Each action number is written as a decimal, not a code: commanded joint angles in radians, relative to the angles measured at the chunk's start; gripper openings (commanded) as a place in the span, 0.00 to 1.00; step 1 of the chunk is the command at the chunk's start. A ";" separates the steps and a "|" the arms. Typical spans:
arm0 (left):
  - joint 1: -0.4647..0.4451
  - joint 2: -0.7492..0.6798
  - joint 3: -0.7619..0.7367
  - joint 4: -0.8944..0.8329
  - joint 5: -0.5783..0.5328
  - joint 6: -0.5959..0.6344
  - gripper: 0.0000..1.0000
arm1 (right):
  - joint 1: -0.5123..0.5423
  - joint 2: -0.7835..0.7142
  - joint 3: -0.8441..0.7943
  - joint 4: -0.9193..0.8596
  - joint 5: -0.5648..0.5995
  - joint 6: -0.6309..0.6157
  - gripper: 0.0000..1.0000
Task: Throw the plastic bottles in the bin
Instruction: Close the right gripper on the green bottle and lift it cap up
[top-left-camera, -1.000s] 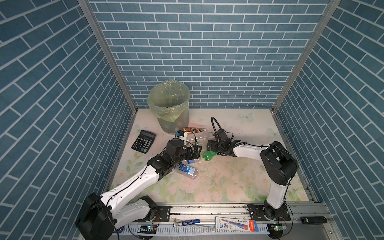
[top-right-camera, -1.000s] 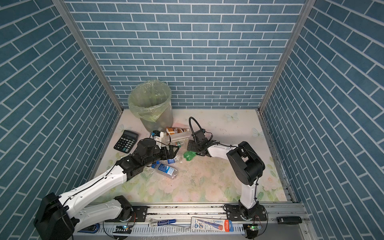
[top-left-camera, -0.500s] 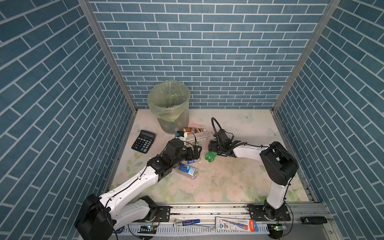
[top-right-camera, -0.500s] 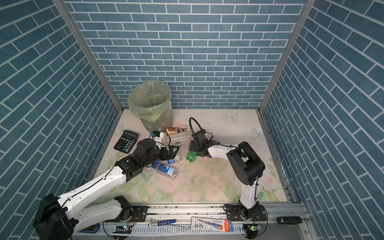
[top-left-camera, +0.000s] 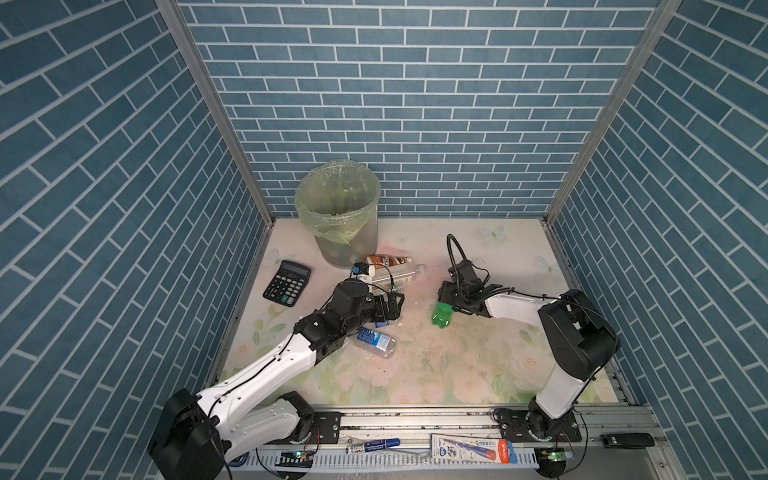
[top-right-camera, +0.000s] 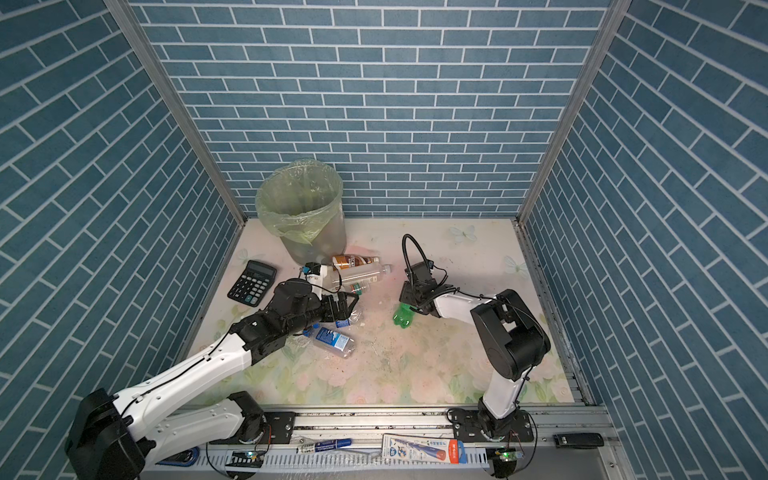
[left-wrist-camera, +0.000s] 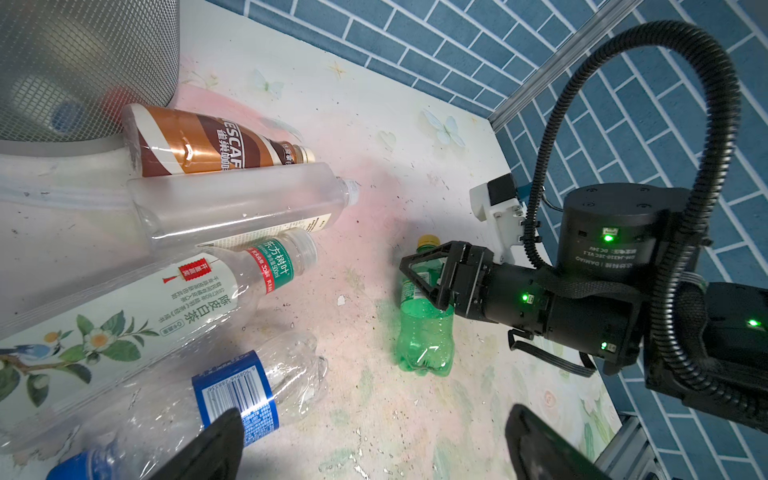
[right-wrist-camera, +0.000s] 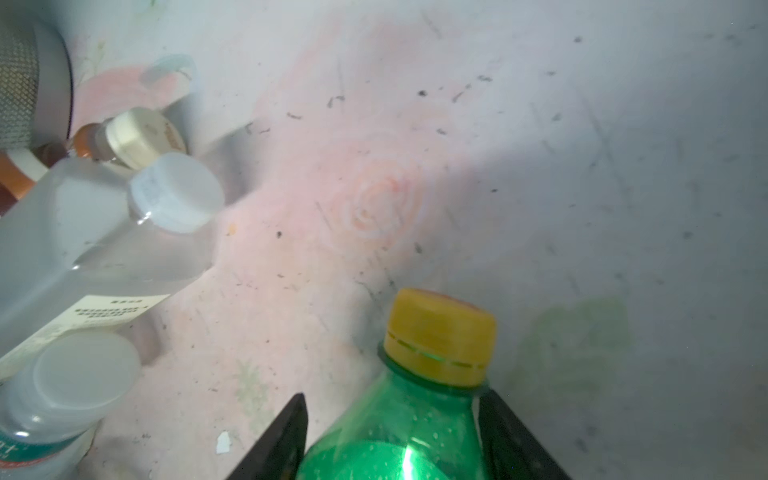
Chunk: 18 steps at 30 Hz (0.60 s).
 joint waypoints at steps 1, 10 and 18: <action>-0.013 0.027 0.004 0.001 -0.011 0.006 0.99 | -0.032 -0.057 -0.044 -0.025 0.003 -0.036 0.50; -0.060 0.130 0.080 -0.006 0.003 -0.006 0.99 | -0.059 -0.143 -0.060 -0.105 -0.032 -0.054 0.44; -0.090 0.191 0.145 -0.020 -0.012 0.001 0.99 | -0.080 -0.192 0.019 -0.185 -0.094 -0.076 0.44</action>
